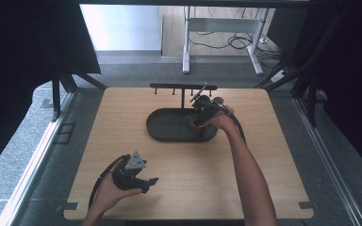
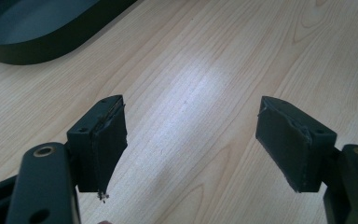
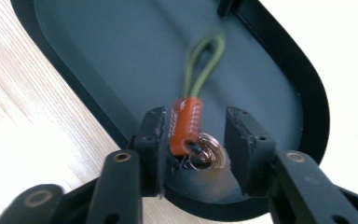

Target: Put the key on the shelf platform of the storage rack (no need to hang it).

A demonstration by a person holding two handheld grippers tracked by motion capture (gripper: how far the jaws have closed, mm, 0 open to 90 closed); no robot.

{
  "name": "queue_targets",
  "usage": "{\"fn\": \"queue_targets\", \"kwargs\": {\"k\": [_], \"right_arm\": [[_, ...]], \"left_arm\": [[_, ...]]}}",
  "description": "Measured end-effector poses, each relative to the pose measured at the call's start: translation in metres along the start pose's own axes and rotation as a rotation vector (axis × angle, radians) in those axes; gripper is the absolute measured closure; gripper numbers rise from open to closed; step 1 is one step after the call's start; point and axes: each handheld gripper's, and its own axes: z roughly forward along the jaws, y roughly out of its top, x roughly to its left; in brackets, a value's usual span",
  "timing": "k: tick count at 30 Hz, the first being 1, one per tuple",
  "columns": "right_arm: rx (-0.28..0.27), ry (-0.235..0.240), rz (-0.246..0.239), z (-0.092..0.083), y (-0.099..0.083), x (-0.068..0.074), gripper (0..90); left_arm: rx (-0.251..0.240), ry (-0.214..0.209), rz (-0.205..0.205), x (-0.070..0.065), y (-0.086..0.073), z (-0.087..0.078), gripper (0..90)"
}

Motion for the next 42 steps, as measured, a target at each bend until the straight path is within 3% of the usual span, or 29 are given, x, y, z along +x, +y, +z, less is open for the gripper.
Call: {"fn": "queue_targets", "kwargs": {"k": [5,16,27,37,42], "right_arm": [[-0.008,0.008,0.021,-0.004,0.0,0.0,54.7],[-0.042,0.012,0.018,-0.018,0.0,0.009,51.2],[-0.092,0.014,0.024,-0.037,-0.015,0.014,49.3],[-0.116,0.01,0.02,-0.053,-0.05,0.019,48.5],[-0.16,0.015,0.019,-0.063,-0.072,0.022,48.5]], "left_arm": [[-0.006,0.006,-0.007,0.002,-0.001,-0.002,25.2],[0.0,0.006,-0.005,0.002,-0.001,-0.001,25.2],[0.005,0.005,-0.002,0.002,-0.001,0.0,25.2],[0.009,0.011,-0.007,0.003,-0.001,0.002,25.2],[0.013,0.017,-0.007,0.003,-0.001,0.003,25.3]]}}
